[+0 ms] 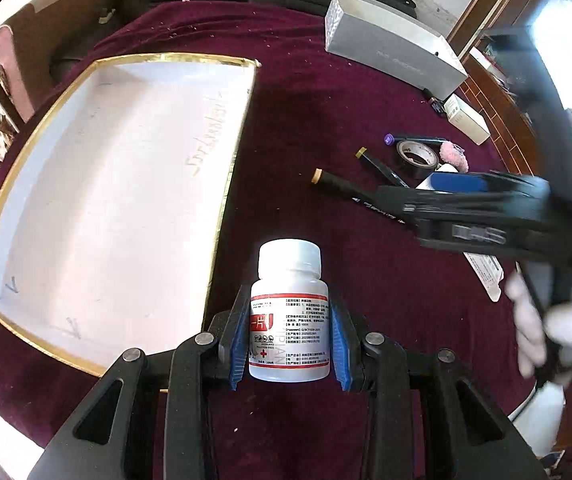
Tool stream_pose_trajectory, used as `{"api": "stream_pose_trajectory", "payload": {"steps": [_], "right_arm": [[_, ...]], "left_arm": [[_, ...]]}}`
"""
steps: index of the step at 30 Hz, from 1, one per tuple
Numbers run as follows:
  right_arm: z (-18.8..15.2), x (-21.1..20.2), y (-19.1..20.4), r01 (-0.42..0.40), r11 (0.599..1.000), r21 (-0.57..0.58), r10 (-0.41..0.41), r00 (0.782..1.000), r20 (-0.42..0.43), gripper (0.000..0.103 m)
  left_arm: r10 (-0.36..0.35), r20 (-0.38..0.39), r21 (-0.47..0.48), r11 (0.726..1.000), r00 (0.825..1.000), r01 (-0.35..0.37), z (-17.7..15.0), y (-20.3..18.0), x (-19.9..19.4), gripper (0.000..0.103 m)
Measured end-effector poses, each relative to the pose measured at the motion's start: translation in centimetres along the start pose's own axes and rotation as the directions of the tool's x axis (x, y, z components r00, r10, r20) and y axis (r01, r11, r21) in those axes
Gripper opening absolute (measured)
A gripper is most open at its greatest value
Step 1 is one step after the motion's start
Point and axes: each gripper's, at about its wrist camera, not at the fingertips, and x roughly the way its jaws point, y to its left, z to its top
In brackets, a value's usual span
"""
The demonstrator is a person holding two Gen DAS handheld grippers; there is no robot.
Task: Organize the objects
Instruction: 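Grasp a black marker with the right gripper while the left lifts the pill bottle, then carry the pill bottle and marker into the white tray and open both grippers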
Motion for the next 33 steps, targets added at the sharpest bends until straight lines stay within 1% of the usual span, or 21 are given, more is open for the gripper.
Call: {"api": "stream_pose_trajectory", "payload": {"steps": [3, 5, 6, 7, 8, 10, 11, 13, 14, 18, 22, 24, 28, 30, 33], "right_arm": [[0.7, 2.6, 0.7, 0.031, 0.998, -0.060, -0.034, 0.998, -0.057, 0.067], [0.7, 3.8, 0.7, 0.038, 0.997, -0.074, -0.044, 0.995, -0.086, 0.055], [0.6, 4.2, 0.7, 0.039, 0.996, -0.076, -0.046, 0.994, -0.095, 0.051], [0.5, 4.6, 0.7, 0.037, 0.996, -0.077, -0.045, 0.993, -0.107, 0.043], [0.4, 5.0, 0.7, 0.038, 0.996, -0.077, -0.047, 0.992, -0.116, 0.037], [0.2, 5.3, 0.5, 0.032, 0.998, -0.062, -0.039, 0.993, -0.115, 0.030], [0.2, 5.4, 0.3, 0.032, 0.998, -0.050, -0.038, 0.992, -0.118, 0.022], [0.0, 5.4, -0.2, 0.020, 1.000, -0.020, -0.023, 0.992, -0.122, 0.014], [-0.1, 5.5, -0.5, 0.014, 1.000, -0.003, -0.014, 0.992, -0.125, 0.012], [-0.9, 5.3, -2.3, -0.032, 0.994, 0.107, 0.046, 0.991, -0.127, 0.012], [-2.0, 4.6, -4.1, -0.104, 0.971, 0.215, 0.128, 0.986, -0.103, 0.012], [-2.3, 4.0, -4.7, -0.139, 0.958, 0.249, 0.165, 0.982, -0.087, 0.012], [-2.3, 1.7, -4.7, -0.204, 0.940, 0.274, 0.221, 0.975, -0.032, 0.013], [-1.9, 0.5, -4.0, -0.229, 0.934, 0.274, 0.240, 0.971, -0.008, 0.013], [0.1, -0.5, -3.5, -0.279, 0.917, 0.285, 0.285, 0.958, 0.024, 0.013]], "left_arm": [[-0.007, 0.015, -0.005, 1.000, 1.000, 0.007, -0.5, 0.3, -0.5, 0.030], [-0.014, 0.021, -0.010, 1.000, 1.000, 0.014, -0.7, 0.4, -0.7, 0.030], [-0.017, 0.023, -0.015, 1.000, 1.000, 0.017, -0.7, 0.5, -0.7, 0.030], [-0.021, 0.027, -0.018, 1.000, 0.999, 0.022, -0.8, 0.7, -0.8, 0.030], [-0.027, 0.031, -0.021, 0.999, 0.999, 0.027, -0.8, 0.8, -0.9, 0.030], [-0.032, 0.032, -0.024, 0.999, 0.999, 0.033, -0.8, 0.7, -1.0, 0.030], [-0.035, 0.034, -0.023, 0.999, 0.999, 0.035, -0.7, 0.7, -1.0, 0.030], [-0.040, 0.042, -0.022, 0.999, 0.998, 0.041, -0.7, 0.8, -1.3, 0.030], [-0.046, 0.043, -0.018, 0.999, 0.998, 0.047, -0.7, 0.7, -1.4, 0.030], [-0.057, 0.055, 0.005, 0.998, 0.997, 0.057, -0.2, 0.3, -1.8, 0.030], [-0.065, 0.060, 0.015, 0.998, 0.996, 0.065, 0.3, 0.0, -2.2, 0.030], [-0.070, 0.071, 0.018, 0.997, 0.995, 0.069, 0.7, 0.2, -2.6, 0.030], [-0.064, 0.109, 0.011, 0.998, 0.992, 0.063, 1.8, 1.3, -3.6, 0.030], [-0.049, 0.128, 0.006, 0.999, 0.991, 0.049, 2.6, 2.3, -4.0, 0.030], [-0.018, 0.146, -0.016, 1.000, 0.989, 0.021, 4.1, 4.3, -3.9, 0.030]]}}
